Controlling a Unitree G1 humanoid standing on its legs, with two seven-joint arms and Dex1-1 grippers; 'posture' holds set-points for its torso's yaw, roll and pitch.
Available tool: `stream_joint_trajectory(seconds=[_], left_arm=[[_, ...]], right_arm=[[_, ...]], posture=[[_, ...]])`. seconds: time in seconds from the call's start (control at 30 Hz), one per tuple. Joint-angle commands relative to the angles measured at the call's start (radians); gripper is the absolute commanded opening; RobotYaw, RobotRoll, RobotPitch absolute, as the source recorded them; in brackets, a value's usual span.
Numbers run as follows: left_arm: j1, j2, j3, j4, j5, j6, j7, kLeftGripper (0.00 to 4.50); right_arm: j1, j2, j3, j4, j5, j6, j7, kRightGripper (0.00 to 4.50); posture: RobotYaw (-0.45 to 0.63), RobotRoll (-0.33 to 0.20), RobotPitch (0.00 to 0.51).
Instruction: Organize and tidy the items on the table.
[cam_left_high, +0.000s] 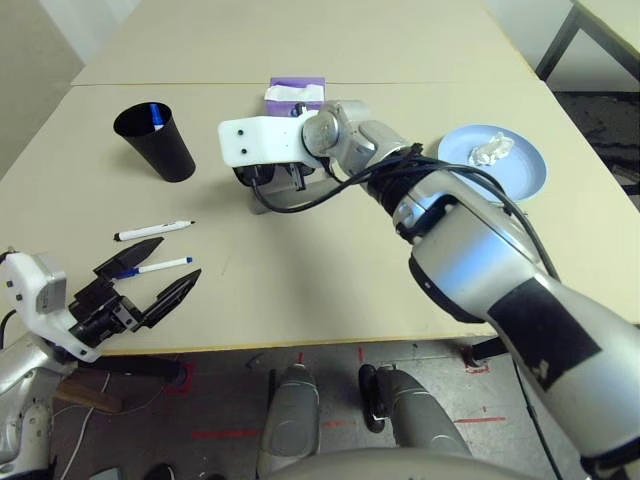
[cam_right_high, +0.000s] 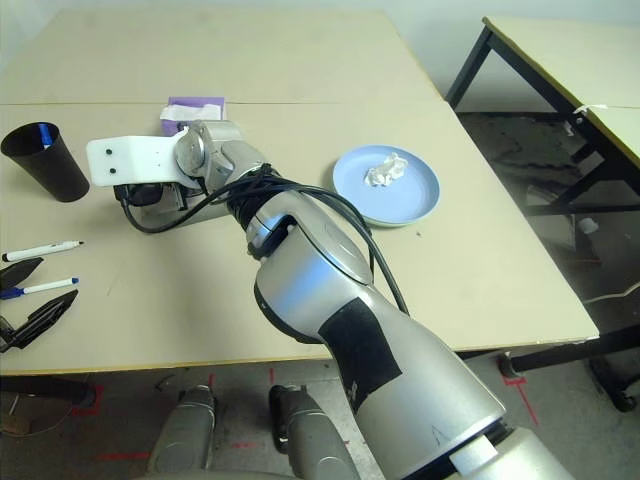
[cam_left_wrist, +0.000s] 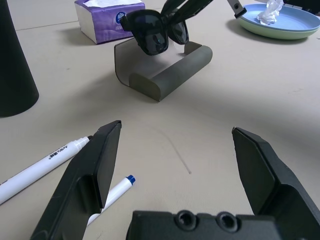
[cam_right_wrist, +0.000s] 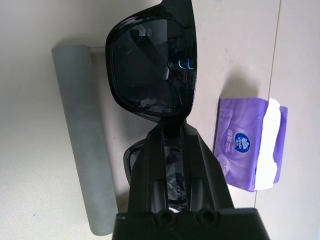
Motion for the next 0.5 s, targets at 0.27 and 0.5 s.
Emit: stream_joint_trajectory(seconds=[0.27, 0.5], left_arm=[[0.002, 0.004, 0.021, -0.019, -0.006, 0.021, 0.001, 4.5], [0.004, 0.0, 0.018, -0.038, -0.007, 0.031, 0.005, 4.5]], right_arm=[[0.07, 0.043, -0.001, 0.016, -0.04, 0.019, 0.029, 0.16], [0.09, 0.05, -0.006, 0.02, -0.048, 0.032, -0.019, 0.15]], posture=[[0.24, 0.0, 0.22], [0.25, 0.0, 0.225]])
